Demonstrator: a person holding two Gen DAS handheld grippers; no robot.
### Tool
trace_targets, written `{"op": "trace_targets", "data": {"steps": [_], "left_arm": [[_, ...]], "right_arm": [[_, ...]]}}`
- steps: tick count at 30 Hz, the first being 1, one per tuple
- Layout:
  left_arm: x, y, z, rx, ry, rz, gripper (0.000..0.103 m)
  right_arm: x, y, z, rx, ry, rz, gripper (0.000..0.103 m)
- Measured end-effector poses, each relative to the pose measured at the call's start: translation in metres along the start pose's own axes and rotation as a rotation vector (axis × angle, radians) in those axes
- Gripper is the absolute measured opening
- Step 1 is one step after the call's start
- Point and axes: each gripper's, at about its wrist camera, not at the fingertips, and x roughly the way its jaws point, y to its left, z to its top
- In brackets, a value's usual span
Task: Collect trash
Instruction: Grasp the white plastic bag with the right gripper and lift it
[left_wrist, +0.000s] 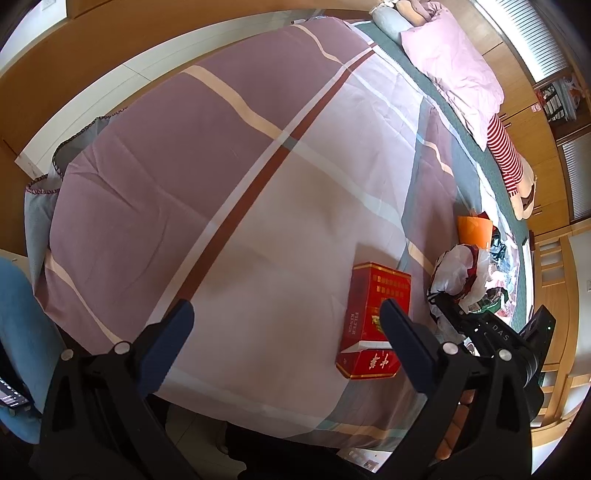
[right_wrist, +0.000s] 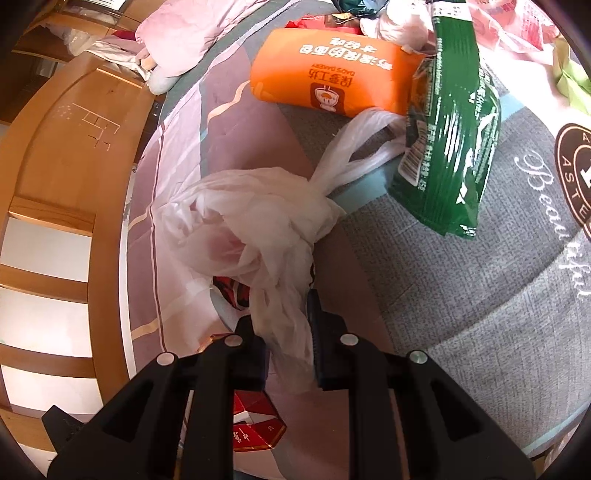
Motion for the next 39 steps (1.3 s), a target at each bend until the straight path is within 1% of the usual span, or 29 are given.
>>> {"op": "trace_targets", "data": {"steps": [1, 5, 7, 8, 10, 12, 19, 22, 23, 29, 30, 32, 33, 34, 35, 36, 37, 39], "left_arm": [[0.0, 0.0, 0.0, 0.0, 0.001, 0.0, 0.099], [0.001, 0.0, 0.0, -0.001, 0.003, 0.001, 0.099], [0.001, -0.001, 0.0, -0.003, 0.004, 0.001, 0.099], [0.002, -0.001, 0.0, -0.003, 0.005, 0.001, 0.099], [0.002, -0.001, -0.001, -0.002, 0.005, 0.003, 0.099], [0.002, -0.001, -0.001, -0.002, 0.007, 0.002, 0.099], [0.004, -0.001, -0.003, -0.005, 0.012, 0.003, 0.099], [0.004, 0.0, -0.003, -0.006, 0.014, 0.003, 0.099], [0.004, 0.0, -0.003, -0.005, 0.014, 0.003, 0.099], [0.005, 0.001, -0.003, -0.006, 0.016, 0.007, 0.099], [0.005, 0.002, -0.003, -0.008, 0.016, 0.009, 0.099], [0.006, 0.002, -0.003, -0.011, 0.018, 0.009, 0.099], [0.006, 0.002, -0.003, -0.011, 0.019, 0.009, 0.099], [0.006, 0.002, -0.004, -0.01, 0.02, 0.008, 0.099], [0.006, 0.002, -0.003, -0.009, 0.02, 0.009, 0.099], [0.007, 0.002, -0.003, -0.008, 0.021, 0.009, 0.099], [0.007, 0.002, -0.003, -0.007, 0.022, 0.008, 0.099], [0.007, 0.002, -0.003, -0.008, 0.025, 0.008, 0.099]], "right_arm": [[0.0, 0.0, 0.0, 0.0, -0.002, -0.005, 0.02], [-0.003, 0.001, 0.0, -0.01, -0.021, -0.041, 0.027], [-0.006, 0.002, 0.0, -0.016, -0.039, -0.068, 0.036], [-0.007, 0.002, 0.0, -0.019, -0.049, -0.079, 0.038], [-0.009, 0.003, 0.001, -0.027, -0.062, -0.094, 0.048], [-0.011, 0.004, 0.002, -0.04, -0.077, -0.113, 0.053], [-0.016, 0.015, 0.003, -0.111, -0.129, -0.165, 0.059], [-0.013, 0.029, 0.004, -0.188, -0.166, -0.218, 0.065], [-0.01, 0.033, 0.005, -0.216, -0.171, -0.235, 0.065], [0.018, 0.055, 0.001, -0.389, -0.14, -0.347, 0.065], [0.022, 0.057, -0.001, -0.415, -0.134, -0.368, 0.065], [0.03, 0.061, -0.005, -0.465, -0.121, -0.407, 0.058], [0.033, 0.061, -0.006, -0.482, -0.109, -0.41, 0.045], [0.035, 0.062, -0.007, -0.489, -0.103, -0.411, 0.038], [0.036, 0.062, -0.008, -0.498, -0.102, -0.414, 0.034], [0.036, 0.062, -0.008, -0.506, -0.104, -0.414, 0.022], [0.035, 0.063, -0.009, -0.507, -0.105, -0.412, 0.016], [0.033, 0.061, -0.008, -0.488, -0.11, -0.403, 0.015]]}}
